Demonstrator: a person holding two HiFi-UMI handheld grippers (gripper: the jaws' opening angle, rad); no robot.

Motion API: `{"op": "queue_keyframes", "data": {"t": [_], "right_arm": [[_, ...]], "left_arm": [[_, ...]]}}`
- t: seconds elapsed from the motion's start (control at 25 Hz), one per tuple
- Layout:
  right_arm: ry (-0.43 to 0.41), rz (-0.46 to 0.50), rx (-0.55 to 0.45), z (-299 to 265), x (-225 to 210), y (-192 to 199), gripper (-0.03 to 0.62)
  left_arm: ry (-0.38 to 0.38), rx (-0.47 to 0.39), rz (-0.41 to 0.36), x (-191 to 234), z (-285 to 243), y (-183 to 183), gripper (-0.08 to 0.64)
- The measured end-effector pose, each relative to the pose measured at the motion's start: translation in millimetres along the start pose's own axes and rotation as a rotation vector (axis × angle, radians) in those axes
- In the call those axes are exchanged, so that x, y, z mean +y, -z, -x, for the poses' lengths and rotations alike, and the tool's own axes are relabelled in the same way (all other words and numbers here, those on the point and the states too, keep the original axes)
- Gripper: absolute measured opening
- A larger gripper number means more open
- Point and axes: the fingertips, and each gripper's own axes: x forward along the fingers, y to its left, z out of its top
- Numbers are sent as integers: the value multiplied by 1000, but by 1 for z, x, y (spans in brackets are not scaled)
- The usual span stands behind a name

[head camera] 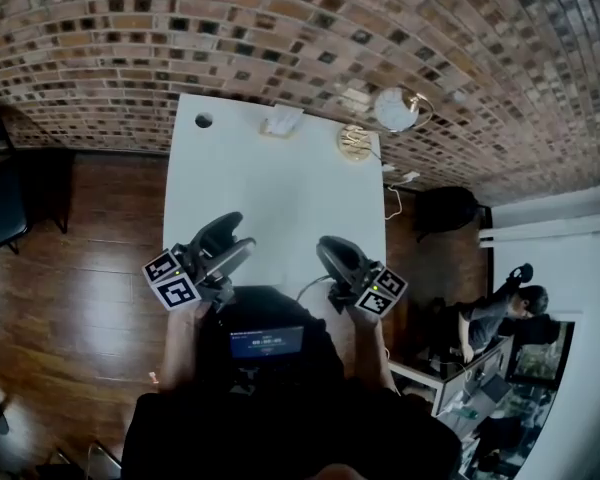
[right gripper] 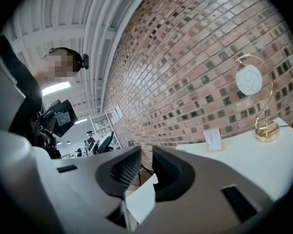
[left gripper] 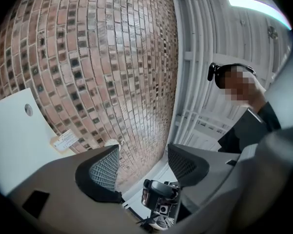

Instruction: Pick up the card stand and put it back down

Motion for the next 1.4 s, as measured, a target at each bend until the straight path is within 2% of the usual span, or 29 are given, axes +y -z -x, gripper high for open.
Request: {"op": "queue_keyframes", "data": {"t": [0.16,0.36,0.6,0.72,0.92,1.0,1.08,1.16,1.24,1.4], "right_arm": [[-34,-3,-13,5,-29,0,78],[-83,-11,-51,14,-72,-12,77],[-141,-61,-111,32,-131,-23,77],[-164,-71,-96,26,-155,-19,78],[-194,-20,-62,13,-187,-21,78],[-181,-1,-44,5,-203,-18,90],[-138,26,-8,-10,-226,-13,139],[-84,63,44,-30,-253,-6,240],[-50,103,91,-55,-277,0,259],[-22,182,141,-116,-323,6,259]], "left_arm": [[-36,1,-33,4,-12,4,298],[-129,-1,-54,14,-31,12,298],[-235,58,-97,18,-78,29,298],[-296,87,-106,21,-94,38,298],[-363,115,-94,36,-107,52,298],[-365,124,-89,41,-112,52,298],[-357,134,-80,47,-117,52,298],[-351,139,-64,53,-118,52,298],[-349,142,-55,57,-117,48,298],[-373,139,-46,64,-104,36,298]]}}
